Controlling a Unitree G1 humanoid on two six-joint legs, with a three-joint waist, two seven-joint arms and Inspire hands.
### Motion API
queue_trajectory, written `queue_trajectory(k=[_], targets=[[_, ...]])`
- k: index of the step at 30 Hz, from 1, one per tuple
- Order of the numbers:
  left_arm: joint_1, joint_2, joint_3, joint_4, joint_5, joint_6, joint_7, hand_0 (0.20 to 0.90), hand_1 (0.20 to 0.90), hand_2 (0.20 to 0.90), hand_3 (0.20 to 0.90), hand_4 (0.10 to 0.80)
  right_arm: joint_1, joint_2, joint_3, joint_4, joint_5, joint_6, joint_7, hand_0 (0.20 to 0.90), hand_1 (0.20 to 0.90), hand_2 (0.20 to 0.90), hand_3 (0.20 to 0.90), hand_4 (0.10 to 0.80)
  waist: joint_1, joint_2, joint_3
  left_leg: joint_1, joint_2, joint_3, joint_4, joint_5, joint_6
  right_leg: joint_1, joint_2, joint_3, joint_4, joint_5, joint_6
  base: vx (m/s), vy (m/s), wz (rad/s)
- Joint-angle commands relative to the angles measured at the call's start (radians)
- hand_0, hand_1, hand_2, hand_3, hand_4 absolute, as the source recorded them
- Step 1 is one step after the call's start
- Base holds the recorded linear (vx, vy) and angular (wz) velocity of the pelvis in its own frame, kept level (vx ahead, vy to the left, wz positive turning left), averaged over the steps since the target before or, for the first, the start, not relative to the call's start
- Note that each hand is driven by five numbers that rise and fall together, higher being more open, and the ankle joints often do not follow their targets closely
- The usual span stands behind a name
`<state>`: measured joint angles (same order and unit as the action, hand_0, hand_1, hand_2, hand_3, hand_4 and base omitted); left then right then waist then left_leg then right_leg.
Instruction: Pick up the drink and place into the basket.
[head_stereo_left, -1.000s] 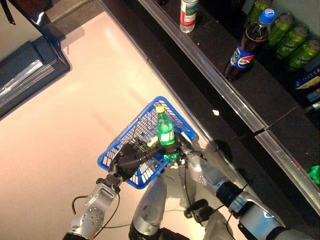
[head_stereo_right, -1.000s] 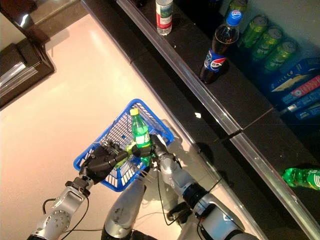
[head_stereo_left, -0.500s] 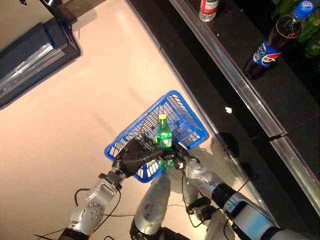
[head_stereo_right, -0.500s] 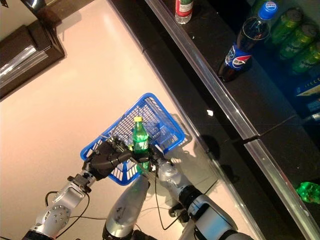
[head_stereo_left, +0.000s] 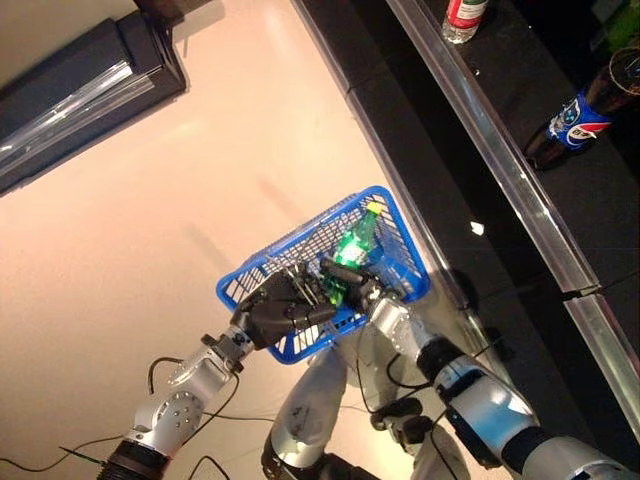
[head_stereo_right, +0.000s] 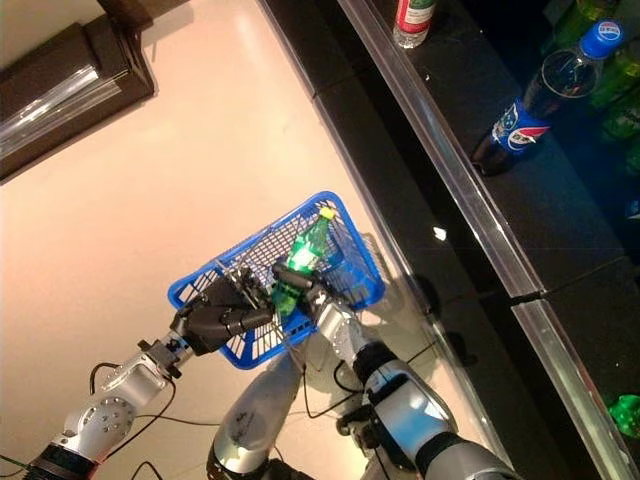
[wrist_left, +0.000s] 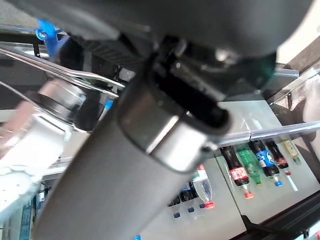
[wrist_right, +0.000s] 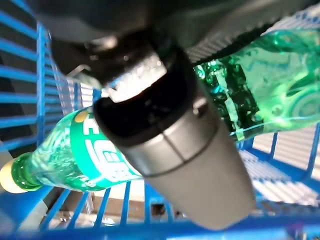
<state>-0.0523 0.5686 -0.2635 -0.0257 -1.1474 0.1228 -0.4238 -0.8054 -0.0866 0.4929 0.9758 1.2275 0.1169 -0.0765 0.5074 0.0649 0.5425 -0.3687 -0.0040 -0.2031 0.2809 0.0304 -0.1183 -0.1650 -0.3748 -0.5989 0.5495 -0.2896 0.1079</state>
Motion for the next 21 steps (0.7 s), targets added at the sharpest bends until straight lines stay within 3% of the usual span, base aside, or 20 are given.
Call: queue_trajectory(k=[1,3,4,5,21], targets=[[-0.124,-0.034,-0.007,-0.397,-0.139,-0.102,-0.150,0.300,0.300,0.300,0.200,0.100,-0.150,0.115,0.043,-0.064,-0.006,0.031,0.107,0.436,0.436,0.436,0.359,0.259,0.008,0.065,-0.023,-0.042,-0.026,0.033,0.044,0.020,0.052,0.069,-0.004,0.034,-0.111,0.199,-0.001,0.000,0.000,0.00],[-0.128,-0.036,-0.010,-0.394,-0.133,-0.100,-0.141,0.300,0.300,0.300,0.200,0.100,-0.163,0.109,0.056,-0.043,-0.014,0.046,0.108,0.728,0.728,0.728,0.700,0.600,0.012,0.061,-0.023,-0.042,-0.025,0.034,0.043,0.022,0.052,0.071,-0.004,0.032,-0.112,0.199,0.000,0.000,0.000,0.00],[-0.129,-0.036,-0.012,-0.393,-0.133,-0.101,-0.139,0.300,0.300,0.300,0.200,0.100,-0.164,0.108,0.057,-0.037,-0.017,0.047,0.110,0.844,0.844,0.844,0.834,0.734,0.012,0.060,-0.023,-0.042,-0.025,0.034,0.043,0.022,0.053,0.071,-0.004,0.031,-0.111,0.199,0.000,0.000,0.000,0.00],[-0.132,-0.040,-0.013,-0.388,-0.130,-0.100,-0.136,0.300,0.300,0.300,0.200,0.100,-0.168,0.107,0.054,-0.028,-0.014,0.051,0.105,0.900,0.900,0.900,0.900,0.800,0.013,0.059,-0.023,-0.042,-0.026,0.034,0.043,0.023,0.053,0.070,-0.005,0.030,-0.109,0.200,0.000,0.000,0.000,0.00],[-0.153,-0.064,-0.029,-0.356,-0.136,-0.105,-0.078,0.300,0.300,0.300,0.200,0.100,-0.181,0.092,0.024,0.013,0.050,0.059,0.174,0.900,0.900,0.900,0.900,0.800,0.002,0.046,-0.023,-0.047,-0.018,0.060,0.034,0.024,0.057,0.055,-0.010,0.034,-0.105,0.207,0.005,-0.001,0.001,0.00]])
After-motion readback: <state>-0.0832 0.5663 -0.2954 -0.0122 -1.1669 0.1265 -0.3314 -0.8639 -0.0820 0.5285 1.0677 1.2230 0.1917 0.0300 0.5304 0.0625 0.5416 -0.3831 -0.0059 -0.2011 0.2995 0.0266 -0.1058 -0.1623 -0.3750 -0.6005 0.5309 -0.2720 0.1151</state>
